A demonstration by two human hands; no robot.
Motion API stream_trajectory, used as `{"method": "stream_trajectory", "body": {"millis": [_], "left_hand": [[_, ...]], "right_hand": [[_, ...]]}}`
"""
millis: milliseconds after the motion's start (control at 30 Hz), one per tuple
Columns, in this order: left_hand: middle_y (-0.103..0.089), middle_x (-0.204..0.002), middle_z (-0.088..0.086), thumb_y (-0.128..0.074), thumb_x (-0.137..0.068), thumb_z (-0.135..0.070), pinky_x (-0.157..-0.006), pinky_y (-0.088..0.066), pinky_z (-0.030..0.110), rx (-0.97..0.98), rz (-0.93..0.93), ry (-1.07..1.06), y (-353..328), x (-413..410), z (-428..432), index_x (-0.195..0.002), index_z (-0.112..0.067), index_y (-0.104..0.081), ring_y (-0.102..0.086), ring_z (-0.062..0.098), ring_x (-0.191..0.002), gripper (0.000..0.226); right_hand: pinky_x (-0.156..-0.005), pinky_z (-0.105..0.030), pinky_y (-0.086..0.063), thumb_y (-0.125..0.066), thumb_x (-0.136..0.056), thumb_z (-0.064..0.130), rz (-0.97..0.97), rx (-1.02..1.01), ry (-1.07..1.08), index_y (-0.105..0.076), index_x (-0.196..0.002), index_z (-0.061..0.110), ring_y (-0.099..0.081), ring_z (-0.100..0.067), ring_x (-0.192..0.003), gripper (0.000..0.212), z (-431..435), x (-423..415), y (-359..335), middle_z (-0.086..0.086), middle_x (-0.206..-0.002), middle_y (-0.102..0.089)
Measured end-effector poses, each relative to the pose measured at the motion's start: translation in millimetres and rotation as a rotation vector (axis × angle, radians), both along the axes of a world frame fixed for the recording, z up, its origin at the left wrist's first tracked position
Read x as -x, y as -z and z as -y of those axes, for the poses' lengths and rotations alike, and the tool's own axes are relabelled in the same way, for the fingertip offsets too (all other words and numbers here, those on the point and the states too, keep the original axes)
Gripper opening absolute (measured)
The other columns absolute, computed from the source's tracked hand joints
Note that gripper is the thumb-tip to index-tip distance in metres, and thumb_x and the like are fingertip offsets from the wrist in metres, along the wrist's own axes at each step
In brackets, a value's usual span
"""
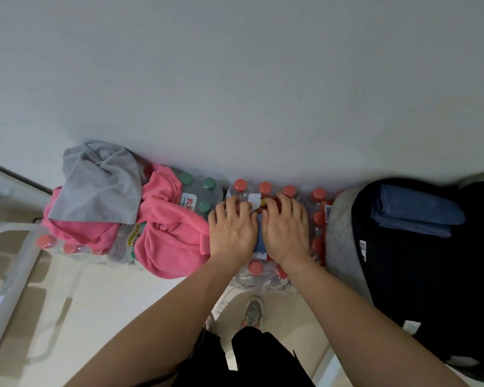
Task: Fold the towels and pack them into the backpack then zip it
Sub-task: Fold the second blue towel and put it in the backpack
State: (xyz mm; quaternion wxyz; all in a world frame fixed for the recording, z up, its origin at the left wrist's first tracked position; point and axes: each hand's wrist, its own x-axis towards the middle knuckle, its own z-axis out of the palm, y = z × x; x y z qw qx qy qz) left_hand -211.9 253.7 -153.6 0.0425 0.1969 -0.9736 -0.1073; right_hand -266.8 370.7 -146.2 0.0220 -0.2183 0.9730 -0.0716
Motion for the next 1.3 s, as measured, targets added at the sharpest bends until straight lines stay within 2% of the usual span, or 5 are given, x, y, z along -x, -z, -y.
{"method": "stream_trajectory", "body": {"millis": [267, 433, 667, 933, 1300], "left_hand": [[-0.041, -0.134, 0.001, -0.024, -0.095, -0.063, -0.099, -0.039, 0.043, -0.226, 0.061, 0.304, -11.1, -21.2, 37.6, -0.127, -0.022, -0.053, -0.040, 0.023, -0.117, 0.059], [-0.050, -0.126, 0.001, -0.039, -0.085, -0.073, -0.095, -0.038, 0.043, -0.015, 0.180, 0.530, -31.5, -26.1, 62.8, -0.120, -0.022, -0.052, -0.046, 0.026, -0.114, 0.064], [-0.063, -0.085, 0.000, -0.071, -0.077, -0.046, -0.066, -0.053, 0.040, -0.408, 0.190, 0.600, -87.5, -27.6, 49.3, -0.097, -0.021, -0.048, -0.060, 0.020, -0.072, 0.039], [-0.061, -0.095, -0.012, -0.077, -0.080, -0.047, -0.063, -0.044, 0.017, -0.799, 0.021, 0.527, -146.0, -9.6, 4.2, -0.105, -0.022, -0.056, -0.059, 0.003, -0.083, 0.041], [-0.060, -0.120, 0.009, -0.072, -0.084, -0.020, -0.089, -0.051, 0.034, -0.806, 0.033, 0.463, -156.5, 42.7, -136.5, -0.133, -0.011, -0.047, -0.060, 0.025, -0.103, 0.055]], "right_hand": [[-0.094, -0.042, -0.047, -0.022, -0.096, 0.056, 0.131, 0.014, -0.122, -0.058, -0.122, 0.021, -0.052, -0.024, -0.107, 0.056, -16.4, -15.3, -24.4, -0.001, -0.117, -0.056], [-0.093, -0.041, -0.046, -0.060, -0.090, 0.050, 0.399, -0.063, -0.130, -0.043, -0.137, 0.023, -0.050, -0.026, -0.115, 0.057, -29.7, -31.8, -52.7, -0.001, -0.132, -0.048], [-0.071, -0.034, -0.042, -0.078, -0.079, 0.030, 0.495, 0.164, 0.050, -0.045, -0.090, 0.026, -0.048, -0.017, -0.079, 0.035, -43.6, -54.0, -91.8, 0.005, -0.091, -0.044], [-0.085, -0.029, -0.047, -0.085, -0.074, 0.037, 0.250, 0.586, 0.326, -0.052, -0.128, 0.019, -0.055, -0.014, -0.103, 0.066, -119.2, -59.1, -158.5, 0.005, -0.116, -0.055], [-0.090, -0.024, -0.042, -0.077, -0.082, 0.023, 0.188, 0.696, 0.644, -0.043, -0.141, 0.010, -0.055, -0.021, -0.114, 0.069, -233.6, -21.2, -145.3, -0.007, -0.130, -0.055]]}}
